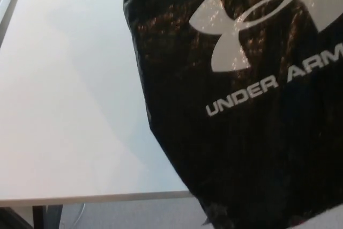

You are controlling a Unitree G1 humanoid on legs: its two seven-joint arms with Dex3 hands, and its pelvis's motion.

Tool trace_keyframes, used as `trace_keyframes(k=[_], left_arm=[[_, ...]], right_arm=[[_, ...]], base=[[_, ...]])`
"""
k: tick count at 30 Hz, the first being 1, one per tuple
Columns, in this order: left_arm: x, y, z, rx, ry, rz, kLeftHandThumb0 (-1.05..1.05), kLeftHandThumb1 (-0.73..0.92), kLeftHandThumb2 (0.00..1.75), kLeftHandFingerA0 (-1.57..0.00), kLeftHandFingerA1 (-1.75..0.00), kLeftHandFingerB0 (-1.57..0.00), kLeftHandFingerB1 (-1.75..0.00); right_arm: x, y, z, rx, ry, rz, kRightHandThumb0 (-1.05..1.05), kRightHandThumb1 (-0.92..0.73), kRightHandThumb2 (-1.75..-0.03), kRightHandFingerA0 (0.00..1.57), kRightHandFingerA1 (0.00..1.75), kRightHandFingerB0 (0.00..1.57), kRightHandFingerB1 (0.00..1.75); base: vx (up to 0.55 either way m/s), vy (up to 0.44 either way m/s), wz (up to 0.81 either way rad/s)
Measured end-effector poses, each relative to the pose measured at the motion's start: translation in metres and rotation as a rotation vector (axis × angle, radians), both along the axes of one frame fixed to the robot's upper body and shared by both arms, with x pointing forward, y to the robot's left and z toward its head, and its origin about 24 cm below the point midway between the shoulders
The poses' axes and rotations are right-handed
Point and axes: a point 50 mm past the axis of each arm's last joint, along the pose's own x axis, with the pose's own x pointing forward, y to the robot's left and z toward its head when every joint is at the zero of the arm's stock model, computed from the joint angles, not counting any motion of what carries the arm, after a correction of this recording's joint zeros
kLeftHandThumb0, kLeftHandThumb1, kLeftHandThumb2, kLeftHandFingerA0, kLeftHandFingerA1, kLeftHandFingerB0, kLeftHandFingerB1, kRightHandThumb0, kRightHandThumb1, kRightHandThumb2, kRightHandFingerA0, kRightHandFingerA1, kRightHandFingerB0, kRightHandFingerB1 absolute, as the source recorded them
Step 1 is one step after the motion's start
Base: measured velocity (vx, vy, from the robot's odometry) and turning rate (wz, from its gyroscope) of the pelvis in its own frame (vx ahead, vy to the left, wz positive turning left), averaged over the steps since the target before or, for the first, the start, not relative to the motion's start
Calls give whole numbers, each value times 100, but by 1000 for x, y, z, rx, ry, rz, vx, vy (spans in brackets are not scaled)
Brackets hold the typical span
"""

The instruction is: A plastic bag is kept infront of the robot in the middle of the desk and the robot uses both its hands to grab it from the top and lifts it up and then releases it.

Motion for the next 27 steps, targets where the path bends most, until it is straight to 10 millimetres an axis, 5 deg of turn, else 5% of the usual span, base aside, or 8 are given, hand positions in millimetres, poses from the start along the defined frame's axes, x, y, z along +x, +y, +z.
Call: trace_keyframes(k=[4,5,11,14,15,16,17,27], left_arm=[[3,-3,-11,38,28,4,-15,73,59,-78,-175,-63,-164],[3,-4,-13,44,33,5,-22,55,84,-113,-141,-91,-127],[5,-13,-34,112,75,2,-6,72,62,-86,-166,-71,-138],[6,-18,-42,156,88,-3,-8,66,58,-80,-163,-74,-137],[6,-19,-43,163,88,-2,-11,70,59,-81,-165,-71,-139],[6,-19,-44,171,87,-3,-10,71,59,-81,-170,-69,-155],[5,-19,-48,189,83,-2,-9,71,56,-82,-173,-68,-152],[-6,-8,-73,223,113,13,-4,67,52,-71,-173,-63,-159]], right_arm=[[-13,-4,27,52,-63,-5,-55,-81,-67,85,159,79,134],[-16,-5,32,63,-74,-3,-46,-74,-76,98,149,91,127],[-44,-14,73,141,-204,-23,-27,-57,-60,91,147,80,67],[-58,-20,90,174,-279,-63,-29,-60,-60,86,143,79,71],[-59,-21,91,179,-287,-70,-35,-69,-60,79,161,66,117],[-59,-22,92,183,-295,-80,-82,-68,-106,1,35,4,31],[-60,-24,93,165,-290,-118,-90,-62,-98,9,21,8,15],[-30,-1,63,-105,-11,-219,-85,-66,-61,27,33,18,27]], base=[[0,0,0],[0,0,0],[0,0,0],[0,0,0],[0,0,0],[0,0,0],[0,0,0],[0,0,0]])
